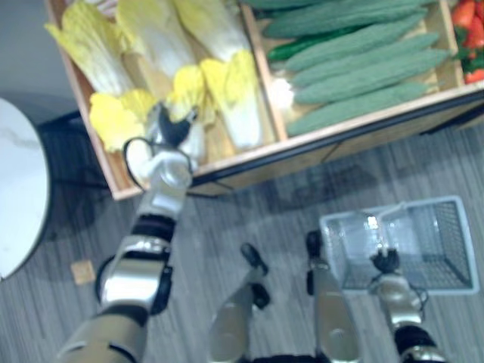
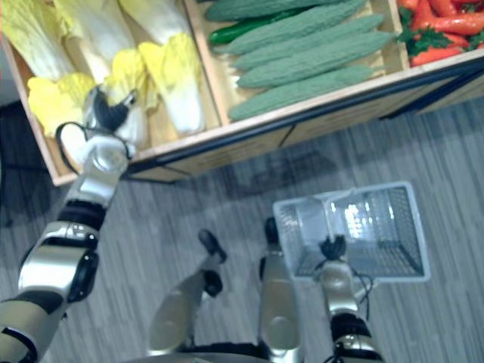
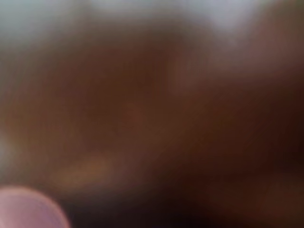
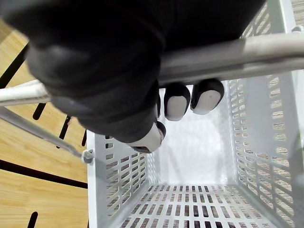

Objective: Pick vegetable in the basket

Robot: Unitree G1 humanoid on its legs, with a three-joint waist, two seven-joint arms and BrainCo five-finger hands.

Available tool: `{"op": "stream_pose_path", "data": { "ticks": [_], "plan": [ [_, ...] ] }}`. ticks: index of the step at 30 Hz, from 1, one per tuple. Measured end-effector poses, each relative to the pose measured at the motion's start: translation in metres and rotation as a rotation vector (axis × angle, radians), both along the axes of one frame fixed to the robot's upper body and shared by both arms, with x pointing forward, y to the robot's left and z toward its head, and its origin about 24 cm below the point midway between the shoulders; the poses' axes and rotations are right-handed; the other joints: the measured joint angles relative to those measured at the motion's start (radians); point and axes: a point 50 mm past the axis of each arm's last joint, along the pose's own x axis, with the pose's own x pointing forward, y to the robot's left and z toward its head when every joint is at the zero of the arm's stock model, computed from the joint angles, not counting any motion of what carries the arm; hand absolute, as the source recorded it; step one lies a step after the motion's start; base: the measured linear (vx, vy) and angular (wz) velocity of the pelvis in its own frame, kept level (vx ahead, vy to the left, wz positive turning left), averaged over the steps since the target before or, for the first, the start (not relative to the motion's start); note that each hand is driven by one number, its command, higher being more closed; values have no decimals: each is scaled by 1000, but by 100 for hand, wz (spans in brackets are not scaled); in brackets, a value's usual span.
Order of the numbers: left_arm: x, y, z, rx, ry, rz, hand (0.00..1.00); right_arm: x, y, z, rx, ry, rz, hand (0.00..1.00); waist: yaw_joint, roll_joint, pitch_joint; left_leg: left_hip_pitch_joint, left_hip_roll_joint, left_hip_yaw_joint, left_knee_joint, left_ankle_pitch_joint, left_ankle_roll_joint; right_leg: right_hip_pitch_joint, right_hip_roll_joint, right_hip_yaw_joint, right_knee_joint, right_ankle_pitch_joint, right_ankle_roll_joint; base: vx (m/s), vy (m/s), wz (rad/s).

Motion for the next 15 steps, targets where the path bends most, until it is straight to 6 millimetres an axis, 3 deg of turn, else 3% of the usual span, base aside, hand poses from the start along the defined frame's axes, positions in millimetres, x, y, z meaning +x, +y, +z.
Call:
{"op": "stream_pose_path", "data": {
  "ticks": [9, 15],
  "plan": [
    [-6, 2, -34, 14, 139, -20, 100, -13, -1, -5, 15, 17, 18, 100, -14, -3, 1, 135, 7, -29, -15, -1, -1, 172, 8, -35, -62, -1, -1, 93, -47, 4],
    [-21, 8, -45, -5, 124, -19, 100, -26, -1, -12, 24, 37, 10, 100, -13, -14, -6, 202, 15, -34, -14, -8, -10, 250, 17, -47, -77, -8, -10, 45, -36, 2]
  ]
}}
